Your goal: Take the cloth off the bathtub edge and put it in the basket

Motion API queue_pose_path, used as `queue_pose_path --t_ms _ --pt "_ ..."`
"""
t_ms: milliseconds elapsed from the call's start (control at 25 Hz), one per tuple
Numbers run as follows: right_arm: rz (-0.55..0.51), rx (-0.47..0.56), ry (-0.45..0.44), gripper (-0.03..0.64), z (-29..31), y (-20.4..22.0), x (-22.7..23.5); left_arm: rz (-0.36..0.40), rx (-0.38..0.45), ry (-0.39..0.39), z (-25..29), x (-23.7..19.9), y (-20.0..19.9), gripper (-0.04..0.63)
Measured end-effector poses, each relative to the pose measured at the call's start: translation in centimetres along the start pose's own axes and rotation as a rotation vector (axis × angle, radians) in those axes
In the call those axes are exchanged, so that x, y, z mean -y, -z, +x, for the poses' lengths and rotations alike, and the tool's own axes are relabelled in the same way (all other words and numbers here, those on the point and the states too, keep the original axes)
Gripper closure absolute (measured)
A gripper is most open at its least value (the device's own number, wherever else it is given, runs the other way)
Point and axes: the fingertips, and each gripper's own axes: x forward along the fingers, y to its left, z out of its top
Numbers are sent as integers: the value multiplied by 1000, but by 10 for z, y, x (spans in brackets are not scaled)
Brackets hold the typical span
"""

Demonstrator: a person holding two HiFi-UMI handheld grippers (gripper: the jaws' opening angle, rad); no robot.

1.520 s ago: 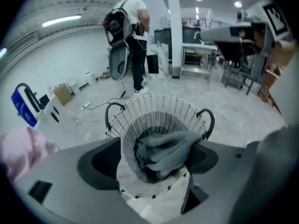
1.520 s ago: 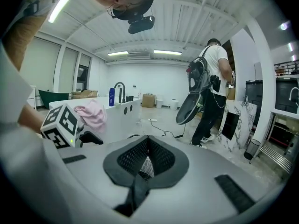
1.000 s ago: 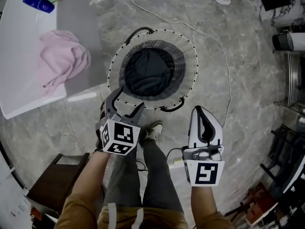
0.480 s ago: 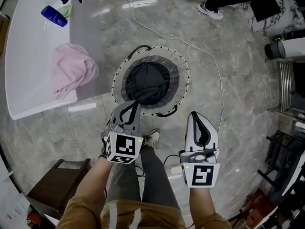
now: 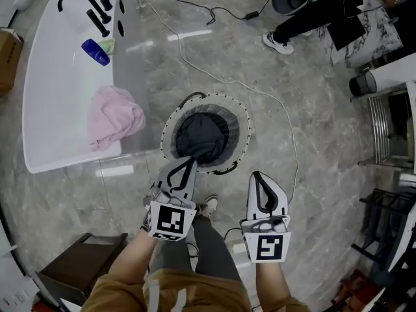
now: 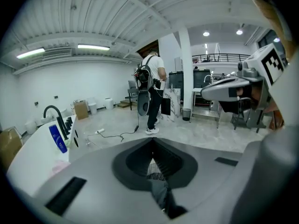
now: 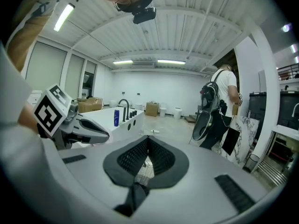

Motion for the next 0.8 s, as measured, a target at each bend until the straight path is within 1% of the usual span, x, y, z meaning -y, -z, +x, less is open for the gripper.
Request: queue_pose_path --t_ms 160,280,360,480,520,640,720,800 --pt "-16 21 -21 611 -21 -37 -6 4 78 -12 -38 -8 -58 589" --pt "-11 49 -26 611 -35 -69 -6 3 161 -43 -71 -17 -110 589" --pt "-19 62 -28 611 -46 -89 -4 -22 214 -62 -93 -21 -142 589" --pt "-20 99 -11 611 -62 -121 3 -91 268 -75 -124 -26 -183 589" --pt "-21 114 -4 611 -66 -132 6 -96 283 -81 -134 -28 -195 589" --pt "-31 149 -3 611 -71 -163 17 -71 330 -129 -163 -45 -228 589" --pt "-36 143 -24 611 -77 -180 21 -82 350 -162 -186 -55 -245 589" --pt "-37 149 -49 611 -86 -193 19 -91 365 -178 -208 -59 -254 589"
